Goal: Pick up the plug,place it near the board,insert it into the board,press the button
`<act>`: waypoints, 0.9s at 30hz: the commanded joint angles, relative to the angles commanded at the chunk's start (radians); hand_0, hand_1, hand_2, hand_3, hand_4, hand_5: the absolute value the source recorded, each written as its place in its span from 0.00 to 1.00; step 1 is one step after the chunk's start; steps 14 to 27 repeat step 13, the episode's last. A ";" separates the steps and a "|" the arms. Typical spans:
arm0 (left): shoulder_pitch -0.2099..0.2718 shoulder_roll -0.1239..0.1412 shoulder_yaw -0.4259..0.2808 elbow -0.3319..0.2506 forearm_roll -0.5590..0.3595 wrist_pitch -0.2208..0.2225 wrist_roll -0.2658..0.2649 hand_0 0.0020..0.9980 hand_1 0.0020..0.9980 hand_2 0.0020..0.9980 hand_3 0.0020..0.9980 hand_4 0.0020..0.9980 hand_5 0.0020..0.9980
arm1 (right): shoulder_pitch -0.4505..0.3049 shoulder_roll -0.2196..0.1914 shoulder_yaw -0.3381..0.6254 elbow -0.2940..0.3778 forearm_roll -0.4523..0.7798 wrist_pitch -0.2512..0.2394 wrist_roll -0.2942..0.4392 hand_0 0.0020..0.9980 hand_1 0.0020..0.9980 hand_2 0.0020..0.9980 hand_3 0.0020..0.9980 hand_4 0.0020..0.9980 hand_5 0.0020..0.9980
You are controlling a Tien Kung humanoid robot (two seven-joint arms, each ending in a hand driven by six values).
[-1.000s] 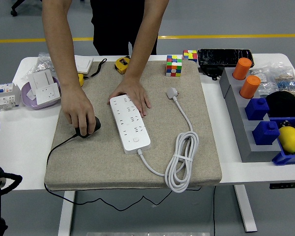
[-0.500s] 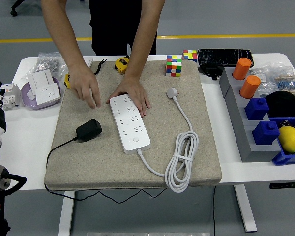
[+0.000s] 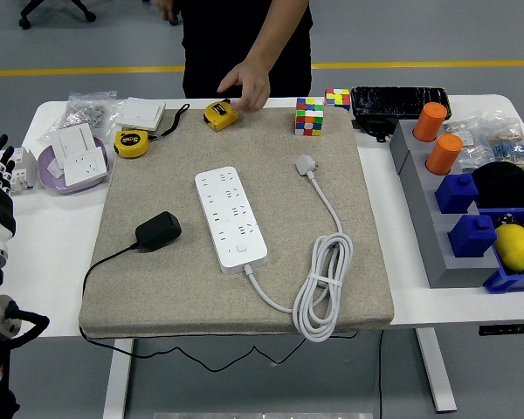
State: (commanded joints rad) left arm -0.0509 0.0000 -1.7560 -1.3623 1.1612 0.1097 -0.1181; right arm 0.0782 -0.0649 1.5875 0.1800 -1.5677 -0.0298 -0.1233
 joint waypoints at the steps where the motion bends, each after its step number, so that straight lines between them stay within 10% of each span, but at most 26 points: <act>1: 0.000 0.000 0.000 0.000 0.001 0.000 0.000 1.00 0.97 0.90 0.84 1.00 0.93 | 0.000 0.000 0.000 0.000 0.000 0.000 0.000 0.85 0.73 0.73 0.77 1.00 0.91; 27: 0.002 0.000 0.020 -0.003 0.055 -0.004 0.028 1.00 0.97 0.90 0.83 1.00 0.94 | 0.001 -0.002 -0.002 0.000 -0.001 0.000 -0.002 0.84 0.73 0.73 0.77 1.00 0.91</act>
